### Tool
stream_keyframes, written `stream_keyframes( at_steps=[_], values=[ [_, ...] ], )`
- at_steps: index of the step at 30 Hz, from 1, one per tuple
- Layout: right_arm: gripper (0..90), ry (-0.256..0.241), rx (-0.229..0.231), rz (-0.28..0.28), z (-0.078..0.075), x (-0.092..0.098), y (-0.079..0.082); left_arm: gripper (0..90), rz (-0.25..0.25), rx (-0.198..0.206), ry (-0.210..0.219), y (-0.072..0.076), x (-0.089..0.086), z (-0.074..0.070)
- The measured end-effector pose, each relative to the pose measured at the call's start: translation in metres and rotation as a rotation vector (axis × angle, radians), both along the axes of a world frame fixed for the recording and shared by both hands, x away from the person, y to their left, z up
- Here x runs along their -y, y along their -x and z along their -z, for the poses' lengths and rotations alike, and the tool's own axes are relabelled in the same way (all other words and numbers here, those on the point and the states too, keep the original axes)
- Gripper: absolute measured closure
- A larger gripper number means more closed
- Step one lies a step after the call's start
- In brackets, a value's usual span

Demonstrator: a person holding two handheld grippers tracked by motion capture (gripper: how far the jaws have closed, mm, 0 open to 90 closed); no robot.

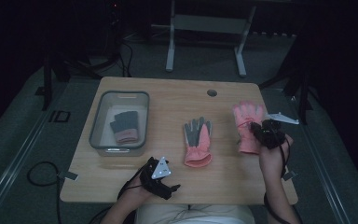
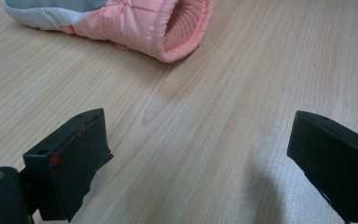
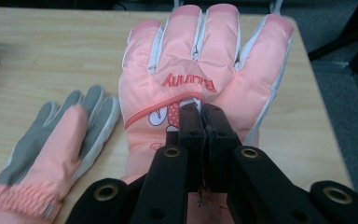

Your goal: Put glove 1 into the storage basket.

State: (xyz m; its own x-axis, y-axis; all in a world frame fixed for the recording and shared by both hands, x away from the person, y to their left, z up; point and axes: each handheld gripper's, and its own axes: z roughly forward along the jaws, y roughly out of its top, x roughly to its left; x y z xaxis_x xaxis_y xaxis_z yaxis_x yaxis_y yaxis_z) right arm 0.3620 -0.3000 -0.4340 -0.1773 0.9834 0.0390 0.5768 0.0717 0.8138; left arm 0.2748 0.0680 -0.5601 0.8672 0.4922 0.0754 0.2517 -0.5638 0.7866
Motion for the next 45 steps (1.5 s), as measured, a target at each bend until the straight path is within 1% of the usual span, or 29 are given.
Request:
stream_keyframes(
  at_steps=[2, 3, 6, 8, 9, 12, 13, 14, 15, 17, 19, 21, 23, 24, 26, 27, 28, 32, 33, 34, 35, 36, 38, 40, 41, 42, 43, 44, 45],
  values=[
    [87.6, 0.001, -0.015, 0.007, 0.008, -0.006, 0.005, 4.8, 0.000, 0.003, -0.009, 0.000, 0.001, 0.000],
    [87.6, 0.005, -0.026, 0.012, 0.013, -0.009, 0.006, 4.8, 0.001, 0.002, -0.007, 0.001, 0.001, 0.000],
    [87.6, -0.010, -0.045, 0.027, 0.026, -0.016, 0.007, 4.8, 0.001, 0.002, -0.005, 0.001, 0.001, 0.000],
    [87.6, -0.010, -0.056, 0.032, 0.034, -0.021, 0.006, 4.8, 0.003, 0.002, -0.002, 0.001, 0.000, 0.000],
    [87.6, -0.013, -0.064, 0.030, 0.038, -0.024, 0.006, 4.8, 0.005, 0.001, 0.000, 0.001, 0.000, 0.000],
    [87.6, -0.002, -0.082, 0.018, 0.047, -0.033, 0.004, 4.8, 0.004, 0.003, -0.001, 0.001, 0.000, 0.000],
    [87.6, -0.002, -0.082, 0.018, 0.047, -0.033, 0.004, 4.8, 0.004, 0.003, -0.001, 0.001, 0.000, 0.000],
    [87.6, -0.010, -0.087, 0.020, 0.050, -0.033, 0.003, 4.8, 0.004, 0.004, -0.004, 0.001, 0.000, 0.000],
    [87.6, -0.005, -0.098, 0.028, 0.056, -0.036, 0.001, 4.8, 0.004, 0.005, -0.004, 0.001, 0.000, 0.000],
    [87.6, 0.003, -0.101, 0.041, 0.060, -0.037, -0.001, 4.8, 0.005, 0.007, -0.003, 0.001, 0.000, 0.000],
    [87.5, 0.000, -0.103, 0.053, 0.065, -0.036, -0.005, 4.8, 0.005, 0.009, -0.007, 0.001, 0.000, 0.000],
    [87.4, 0.015, -0.118, 0.059, 0.071, -0.036, -0.010, 4.8, 0.006, 0.009, -0.008, 0.002, 0.000, 0.000],
    [87.2, 0.026, -0.124, 0.071, 0.078, -0.036, -0.016, 4.9, 0.006, 0.009, -0.008, 0.002, 0.000, 0.000],
    [86.9, 0.040, -0.133, 0.065, 0.081, -0.036, -0.018, 4.9, 0.006, 0.009, -0.008, 0.002, 0.000, 0.000],
    [86.3, 0.039, -0.143, 0.051, 0.086, -0.038, -0.022, 4.9, 0.005, 0.009, -0.010, 0.001, 0.000, 0.000],
    [86.0, 0.055, -0.151, 0.038, 0.087, -0.039, -0.024, 4.9, 0.005, 0.008, -0.013, 0.001, 0.000, 0.000],
    [85.5, 0.069, -0.150, 0.029, 0.088, -0.040, -0.025, 4.8, 0.004, 0.008, -0.013, 0.001, 0.000, 0.000],
    [82.3, 0.095, -0.153, 0.006, 0.089, -0.040, -0.026, 4.9, 0.005, 0.009, -0.016, 0.001, 0.001, 0.000],
    [82.3, 0.095, -0.153, 0.006, 0.089, -0.040, -0.026, 4.9, 0.005, 0.009, -0.016, 0.001, 0.001, 0.000],
    [78.1, 0.091, -0.150, -0.016, 0.084, -0.038, -0.026, 4.9, 0.004, 0.009, -0.011, 0.001, 0.001, 0.000],
    [75.5, 0.089, -0.145, -0.028, 0.081, -0.036, -0.026, 4.8, 0.002, 0.008, -0.008, 0.002, 0.001, 0.000],
    [71.6, 0.092, -0.136, -0.046, 0.077, -0.035, -0.025, 4.9, 0.002, 0.008, -0.011, 0.001, 0.001, 0.000],
    [66.7, 0.065, -0.140, -0.113, 0.067, -0.032, -0.025, 4.8, 0.002, 0.008, -0.012, 0.001, 0.001, 0.001],
    [64.5, 0.108, -0.106, -0.161, 0.058, -0.031, -0.023, 4.9, 0.002, 0.008, -0.018, 0.001, 0.002, 0.001],
    [62.9, 0.122, -0.094, -0.205, 0.055, -0.031, -0.023, 4.9, 0.003, 0.009, -0.017, 0.001, 0.002, 0.001],
    [62.9, 0.143, -0.084, -0.232, 0.054, -0.031, -0.024, 4.9, 0.004, 0.010, -0.017, 0.001, 0.002, 0.001],
    [62.6, 0.170, -0.081, -0.254, 0.054, -0.030, -0.025, 4.9, 0.004, 0.010, -0.018, 0.001, 0.002, 0.001],
    [62.0, 0.186, -0.086, -0.282, 0.056, -0.029, -0.028, 4.9, 0.003, 0.010, -0.018, 0.001, 0.002, 0.001],
    [62.0, 0.205, -0.091, -0.297, 0.058, -0.027, -0.030, 4.9, 0.003, 0.010, -0.017, 0.001, 0.002, 0.001]
  ],
)
